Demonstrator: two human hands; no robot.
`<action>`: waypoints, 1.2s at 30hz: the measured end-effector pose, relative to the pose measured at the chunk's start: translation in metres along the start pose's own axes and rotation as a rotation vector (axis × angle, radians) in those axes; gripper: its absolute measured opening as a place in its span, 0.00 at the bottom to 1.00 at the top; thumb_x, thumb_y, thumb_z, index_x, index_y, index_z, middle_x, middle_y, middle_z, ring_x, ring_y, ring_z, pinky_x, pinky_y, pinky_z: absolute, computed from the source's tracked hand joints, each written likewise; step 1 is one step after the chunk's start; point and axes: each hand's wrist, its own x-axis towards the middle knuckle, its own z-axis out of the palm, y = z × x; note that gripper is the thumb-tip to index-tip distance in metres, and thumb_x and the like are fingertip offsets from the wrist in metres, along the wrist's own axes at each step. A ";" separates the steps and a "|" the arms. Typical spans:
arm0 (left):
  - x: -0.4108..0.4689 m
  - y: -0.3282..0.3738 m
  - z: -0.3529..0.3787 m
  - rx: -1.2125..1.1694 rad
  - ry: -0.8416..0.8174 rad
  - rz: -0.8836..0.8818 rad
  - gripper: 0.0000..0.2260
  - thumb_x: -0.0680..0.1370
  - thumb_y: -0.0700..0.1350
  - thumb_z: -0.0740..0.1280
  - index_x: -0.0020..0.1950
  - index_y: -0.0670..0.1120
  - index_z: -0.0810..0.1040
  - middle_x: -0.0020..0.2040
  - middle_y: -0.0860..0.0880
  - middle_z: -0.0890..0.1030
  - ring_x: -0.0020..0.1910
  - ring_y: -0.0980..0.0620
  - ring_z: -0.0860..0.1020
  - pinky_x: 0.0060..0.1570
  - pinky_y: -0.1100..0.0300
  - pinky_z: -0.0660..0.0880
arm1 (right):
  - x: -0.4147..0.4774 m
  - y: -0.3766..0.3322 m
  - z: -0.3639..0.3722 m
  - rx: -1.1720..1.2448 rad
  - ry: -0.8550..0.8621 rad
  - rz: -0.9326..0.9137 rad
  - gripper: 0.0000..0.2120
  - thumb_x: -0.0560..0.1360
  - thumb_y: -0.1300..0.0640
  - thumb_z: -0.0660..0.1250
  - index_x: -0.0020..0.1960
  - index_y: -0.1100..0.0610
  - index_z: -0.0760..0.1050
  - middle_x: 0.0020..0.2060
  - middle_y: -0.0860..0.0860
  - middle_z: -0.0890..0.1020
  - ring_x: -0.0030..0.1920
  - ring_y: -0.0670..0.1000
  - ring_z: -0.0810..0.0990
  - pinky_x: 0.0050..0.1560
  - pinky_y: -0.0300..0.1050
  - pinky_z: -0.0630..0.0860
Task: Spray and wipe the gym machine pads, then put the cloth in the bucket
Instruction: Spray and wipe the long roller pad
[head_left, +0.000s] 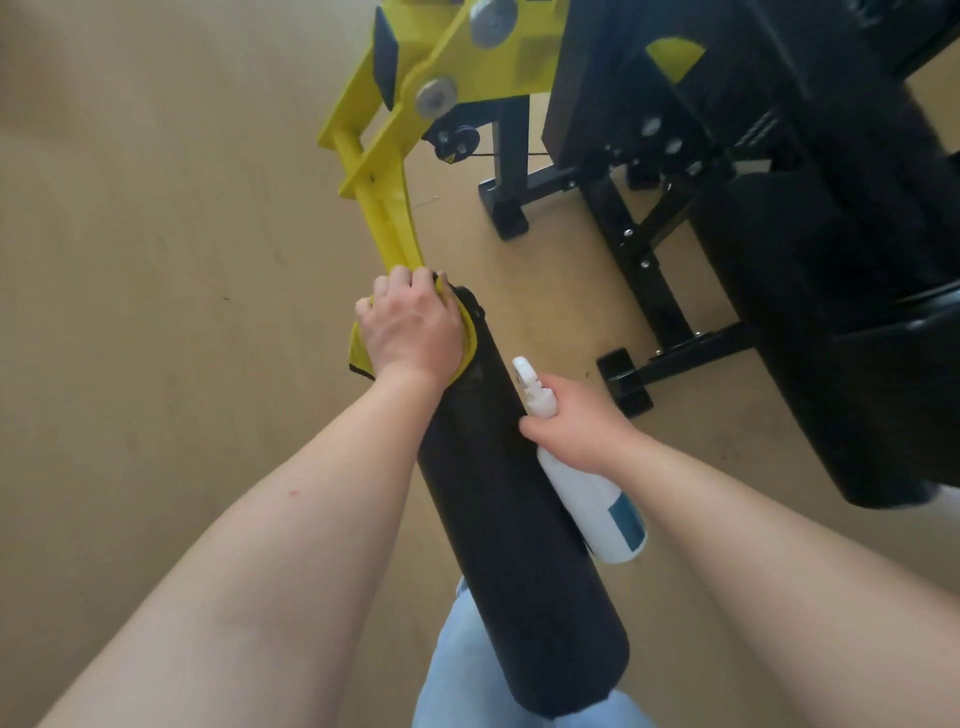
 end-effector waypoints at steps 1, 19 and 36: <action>0.005 0.001 -0.003 0.009 -0.017 0.001 0.19 0.86 0.52 0.51 0.56 0.45 0.79 0.54 0.44 0.80 0.55 0.39 0.75 0.54 0.47 0.67 | -0.002 0.000 0.000 -0.001 0.009 0.002 0.11 0.77 0.53 0.67 0.58 0.55 0.77 0.49 0.55 0.83 0.51 0.58 0.83 0.54 0.58 0.81; -0.106 0.030 -0.021 0.279 -0.406 0.338 0.26 0.82 0.60 0.54 0.79 0.56 0.64 0.85 0.48 0.44 0.80 0.34 0.33 0.72 0.23 0.42 | -0.084 0.034 -0.008 0.129 0.126 0.017 0.09 0.77 0.55 0.66 0.52 0.42 0.70 0.41 0.46 0.78 0.42 0.48 0.77 0.40 0.43 0.72; -0.312 0.144 -0.038 -0.062 -0.926 0.565 0.05 0.80 0.46 0.57 0.51 0.51 0.72 0.47 0.50 0.81 0.45 0.47 0.80 0.47 0.50 0.79 | -0.223 0.154 -0.052 0.203 0.090 0.040 0.25 0.79 0.54 0.66 0.74 0.43 0.69 0.51 0.47 0.80 0.54 0.52 0.82 0.54 0.49 0.79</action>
